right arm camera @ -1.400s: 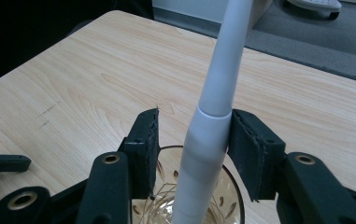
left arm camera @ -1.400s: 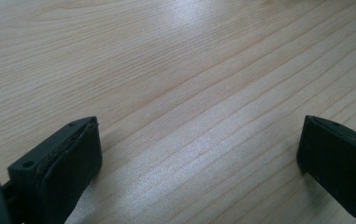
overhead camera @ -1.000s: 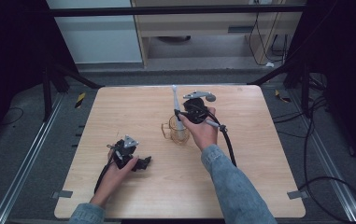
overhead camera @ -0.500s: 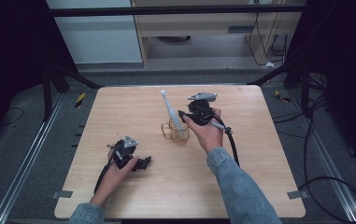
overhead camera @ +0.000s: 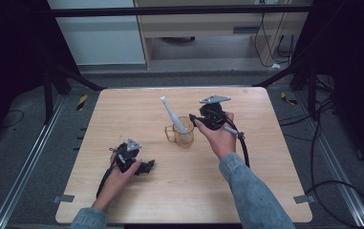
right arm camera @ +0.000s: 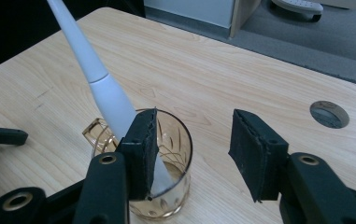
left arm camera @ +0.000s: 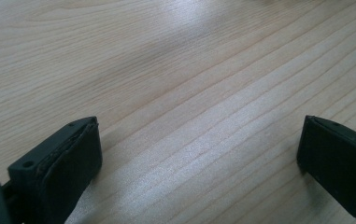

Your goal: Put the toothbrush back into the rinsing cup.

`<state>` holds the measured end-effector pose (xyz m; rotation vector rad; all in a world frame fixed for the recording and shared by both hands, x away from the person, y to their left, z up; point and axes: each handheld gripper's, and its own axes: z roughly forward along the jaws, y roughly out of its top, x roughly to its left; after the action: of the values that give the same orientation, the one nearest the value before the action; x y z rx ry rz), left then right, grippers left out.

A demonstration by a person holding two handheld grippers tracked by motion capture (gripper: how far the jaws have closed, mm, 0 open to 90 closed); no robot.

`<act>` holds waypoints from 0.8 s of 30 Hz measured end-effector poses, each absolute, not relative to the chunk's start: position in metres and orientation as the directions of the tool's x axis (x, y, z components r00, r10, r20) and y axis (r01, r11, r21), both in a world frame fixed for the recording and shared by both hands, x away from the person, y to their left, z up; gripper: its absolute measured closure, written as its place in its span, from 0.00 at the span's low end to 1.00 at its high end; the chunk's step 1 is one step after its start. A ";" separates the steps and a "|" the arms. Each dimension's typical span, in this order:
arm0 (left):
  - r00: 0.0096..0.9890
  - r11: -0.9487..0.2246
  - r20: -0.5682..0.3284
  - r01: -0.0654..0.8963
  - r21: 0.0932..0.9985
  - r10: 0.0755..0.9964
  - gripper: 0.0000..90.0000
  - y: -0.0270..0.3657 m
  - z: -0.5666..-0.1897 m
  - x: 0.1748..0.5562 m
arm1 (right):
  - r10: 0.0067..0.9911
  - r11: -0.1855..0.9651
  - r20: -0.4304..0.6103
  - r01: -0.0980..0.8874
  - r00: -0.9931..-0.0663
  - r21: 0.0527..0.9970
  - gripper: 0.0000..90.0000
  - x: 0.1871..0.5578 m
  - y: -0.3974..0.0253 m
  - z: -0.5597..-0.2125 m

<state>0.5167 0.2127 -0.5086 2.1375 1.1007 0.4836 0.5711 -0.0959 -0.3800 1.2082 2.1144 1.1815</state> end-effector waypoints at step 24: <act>0.573 -0.413 0.018 0.568 0.712 0.819 0.00 0.213 -0.509 0.517 | 0.860 0.249 0.044 0.493 -0.509 0.834 0.43 0.554 -0.127 -0.373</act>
<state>0.5167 0.2126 -0.5086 2.1357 1.1021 0.4836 0.5536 -0.1271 -0.3735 1.2327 2.1032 1.1667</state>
